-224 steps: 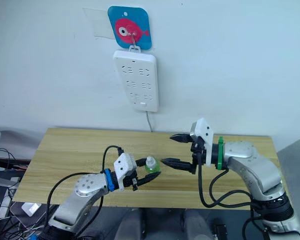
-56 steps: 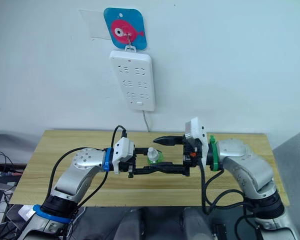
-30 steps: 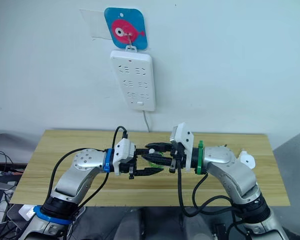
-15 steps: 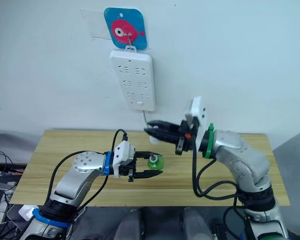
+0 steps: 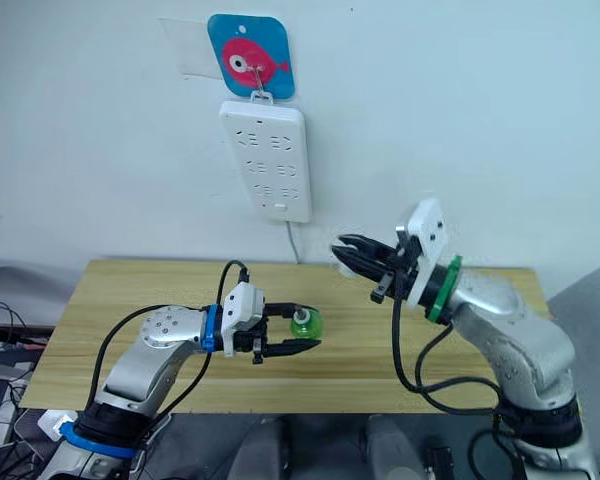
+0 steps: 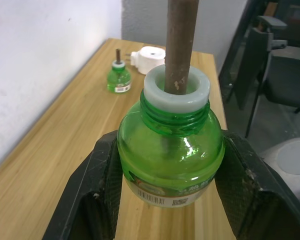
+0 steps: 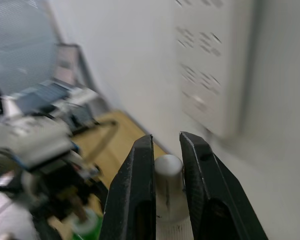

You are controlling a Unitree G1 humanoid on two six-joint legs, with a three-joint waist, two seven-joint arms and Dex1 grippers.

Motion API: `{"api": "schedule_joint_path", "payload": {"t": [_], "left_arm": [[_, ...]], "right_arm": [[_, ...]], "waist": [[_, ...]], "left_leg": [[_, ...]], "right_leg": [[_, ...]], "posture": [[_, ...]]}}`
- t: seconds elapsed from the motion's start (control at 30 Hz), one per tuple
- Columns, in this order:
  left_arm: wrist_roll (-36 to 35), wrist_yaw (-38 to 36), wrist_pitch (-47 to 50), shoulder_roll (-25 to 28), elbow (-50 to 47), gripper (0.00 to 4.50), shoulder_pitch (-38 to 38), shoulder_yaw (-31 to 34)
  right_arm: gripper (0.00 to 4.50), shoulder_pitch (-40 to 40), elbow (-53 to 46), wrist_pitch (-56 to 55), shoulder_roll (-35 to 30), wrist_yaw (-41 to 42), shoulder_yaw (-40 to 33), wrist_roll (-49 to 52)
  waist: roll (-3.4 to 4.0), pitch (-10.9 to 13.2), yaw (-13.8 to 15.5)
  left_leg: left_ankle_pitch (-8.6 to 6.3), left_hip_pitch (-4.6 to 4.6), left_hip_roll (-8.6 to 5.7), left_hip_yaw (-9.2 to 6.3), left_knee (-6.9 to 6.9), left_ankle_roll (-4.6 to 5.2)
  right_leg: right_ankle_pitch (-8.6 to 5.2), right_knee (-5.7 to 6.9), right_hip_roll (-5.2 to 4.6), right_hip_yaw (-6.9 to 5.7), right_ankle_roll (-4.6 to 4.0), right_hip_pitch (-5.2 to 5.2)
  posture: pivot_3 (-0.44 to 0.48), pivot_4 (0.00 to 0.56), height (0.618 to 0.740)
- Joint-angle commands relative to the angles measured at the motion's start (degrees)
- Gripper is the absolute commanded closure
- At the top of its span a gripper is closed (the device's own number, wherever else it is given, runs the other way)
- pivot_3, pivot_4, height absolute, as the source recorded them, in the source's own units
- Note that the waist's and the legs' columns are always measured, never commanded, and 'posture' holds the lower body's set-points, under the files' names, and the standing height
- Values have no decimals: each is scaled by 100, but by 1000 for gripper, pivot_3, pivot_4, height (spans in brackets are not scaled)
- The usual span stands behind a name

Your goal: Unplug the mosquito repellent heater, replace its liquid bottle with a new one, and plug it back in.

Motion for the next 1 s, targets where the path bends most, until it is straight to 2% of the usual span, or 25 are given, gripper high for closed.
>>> {"api": "schedule_joint_path", "payload": {"t": [0.03, 0.13, 0.3, 0.5, 1.0], "left_arm": [[-41, 264, -32, -77, -157, 2263, 69, 145], [-50, 432, 47, -132, -267, 2263, 142, 141], [-85, 601, 178, -125, -487, 2263, 287, 136], [-129, 681, 319, 9, -701, 2263, 407, 232], [-164, 805, 543, 7, -997, 2263, 482, 208]], "right_arm": [[4093, 407, 343, -898, 163, -442, 131, -1000], [4093, 578, 1070, -1507, 597, -822, 191, -1546], [4093, 506, 2920, -2748, 1255, -1230, 191, -2280], [4093, 264, 4803, -4029, 1533, -1525, 18, -2790], [4093, -223, 6522, -5107, 1856, -1547, -45, -3073]], "waist": [[0, 0, -21], [0, 0, -96], [0, 0, -124], [0, 0, -97], [1, 0, -81]], "left_leg": [[0, 0, 1, -1, 0, 0], [1, 1, 1, 4, 3, -1], [1, 2, 2, 10, -1, -2], [5, 2, 2, 20, -6, -8], [6, 5, 3, 24, -8, -10]], "right_leg": [[0, 0, 0, 0, 0, 0], [0, 6, 0, 6, 0, 0], [0, 10, 1, 11, 0, -6], [0, 6, -2, 16, 0, -9], [1, 8, -3, 18, -1, -8]], "posture": [[-133, 217, 740], [-128, 218, 740], [-111, 224, 740], [-86, 231, 740], [-63, 224, 740]]}}
